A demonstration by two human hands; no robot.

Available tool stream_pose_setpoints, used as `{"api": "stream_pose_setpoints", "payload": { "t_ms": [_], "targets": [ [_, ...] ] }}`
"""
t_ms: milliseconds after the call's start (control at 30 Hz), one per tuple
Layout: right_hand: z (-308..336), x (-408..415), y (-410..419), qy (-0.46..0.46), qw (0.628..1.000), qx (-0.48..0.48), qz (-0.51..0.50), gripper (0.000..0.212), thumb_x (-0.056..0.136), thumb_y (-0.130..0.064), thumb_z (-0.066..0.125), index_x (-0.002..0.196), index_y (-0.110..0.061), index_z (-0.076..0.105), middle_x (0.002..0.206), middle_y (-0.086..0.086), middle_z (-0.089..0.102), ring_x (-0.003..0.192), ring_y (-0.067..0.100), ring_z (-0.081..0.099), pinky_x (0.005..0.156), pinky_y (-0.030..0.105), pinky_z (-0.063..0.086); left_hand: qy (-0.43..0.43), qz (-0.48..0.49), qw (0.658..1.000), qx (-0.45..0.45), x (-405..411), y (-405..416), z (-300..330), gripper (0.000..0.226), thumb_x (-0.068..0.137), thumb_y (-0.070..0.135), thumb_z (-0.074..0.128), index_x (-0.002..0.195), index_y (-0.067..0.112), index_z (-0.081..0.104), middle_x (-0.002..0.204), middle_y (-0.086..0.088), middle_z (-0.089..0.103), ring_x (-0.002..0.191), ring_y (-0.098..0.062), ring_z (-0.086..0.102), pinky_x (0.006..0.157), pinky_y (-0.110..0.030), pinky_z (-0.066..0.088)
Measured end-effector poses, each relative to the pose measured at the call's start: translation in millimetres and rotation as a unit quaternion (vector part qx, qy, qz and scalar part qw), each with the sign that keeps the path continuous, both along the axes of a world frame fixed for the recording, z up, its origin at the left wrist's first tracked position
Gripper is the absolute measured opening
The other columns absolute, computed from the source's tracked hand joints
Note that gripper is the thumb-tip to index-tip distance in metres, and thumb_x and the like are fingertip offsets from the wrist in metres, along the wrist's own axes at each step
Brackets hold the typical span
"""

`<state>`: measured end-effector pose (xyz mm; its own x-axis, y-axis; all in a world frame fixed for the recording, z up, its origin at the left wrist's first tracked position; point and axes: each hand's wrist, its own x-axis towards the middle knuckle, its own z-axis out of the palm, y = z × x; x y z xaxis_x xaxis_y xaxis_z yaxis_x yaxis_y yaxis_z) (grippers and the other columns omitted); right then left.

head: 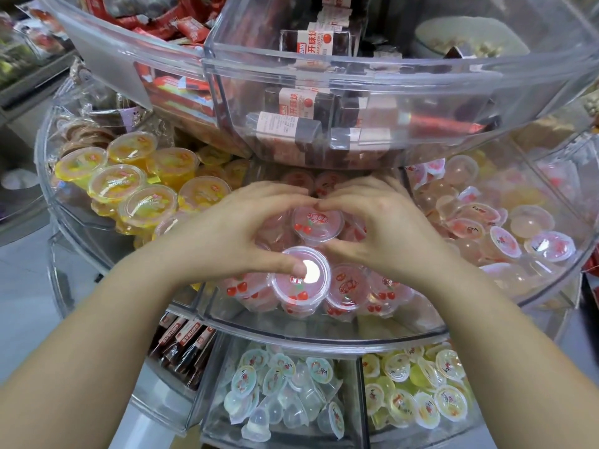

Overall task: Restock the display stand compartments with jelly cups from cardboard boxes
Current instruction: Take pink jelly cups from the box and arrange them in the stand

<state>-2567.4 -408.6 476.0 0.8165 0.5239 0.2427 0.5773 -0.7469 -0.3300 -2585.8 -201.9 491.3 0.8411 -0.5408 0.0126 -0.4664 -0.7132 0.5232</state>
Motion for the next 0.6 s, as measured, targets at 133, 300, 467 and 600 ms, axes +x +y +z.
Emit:
{"api": "stream_pose_setpoints", "payload": {
  "t_ms": [133,300,467,600],
  "targets": [
    [-2.3,-1.6,-5.5,-0.007,1.0,0.019,-0.003,0.045,0.066,-0.039,0.079,0.107,-0.024,0.07,0.105,-0.005,0.07,0.106,0.016,0.058,0.102,0.045,0.035,-0.014,0.008,1.0,-0.014,1.1,-2.7,1.5,0.079,0.062,0.06,0.059,0.133,0.027,0.047,0.138,0.008,0.045,0.128,-0.002,0.034,0.109,-0.019,0.024],
    [2.2,-3.8,-6.5,0.027,1.0,0.009,0.012,0.055,0.064,-0.045,0.074,0.115,-0.027,0.064,0.115,-0.009,0.065,0.117,0.016,0.05,0.106,0.041,0.029,-0.024,0.009,1.0,-0.005,0.2,-1.1,0.9,0.079,0.062,0.061,0.058,0.131,0.025,0.049,0.137,0.007,0.046,0.129,-0.005,0.036,0.109,-0.02,0.024],
    [10.9,-18.7,-19.3,0.046,0.998,0.04,0.029,0.072,0.059,-0.055,0.07,0.126,-0.031,0.054,0.133,-0.006,0.05,0.13,0.018,0.036,0.11,0.049,0.027,-0.075,0.007,0.997,-0.022,-3.2,1.5,0.2,0.071,0.062,0.058,0.065,0.121,0.02,0.059,0.124,0.003,0.054,0.119,-0.014,0.045,0.104,-0.031,0.034],
    [1.0,-38.8,-9.0,-0.059,0.993,0.058,0.088,0.057,0.064,-0.058,0.069,0.111,-0.026,0.067,0.116,-0.003,0.061,0.114,0.021,0.049,0.101,0.048,0.036,-0.152,0.033,0.988,-0.014,-10.7,2.6,-2.7,0.051,0.065,0.054,0.066,0.103,0.02,0.065,0.105,0.006,0.056,0.099,-0.018,0.048,0.086,-0.034,0.042]
  ]
}}
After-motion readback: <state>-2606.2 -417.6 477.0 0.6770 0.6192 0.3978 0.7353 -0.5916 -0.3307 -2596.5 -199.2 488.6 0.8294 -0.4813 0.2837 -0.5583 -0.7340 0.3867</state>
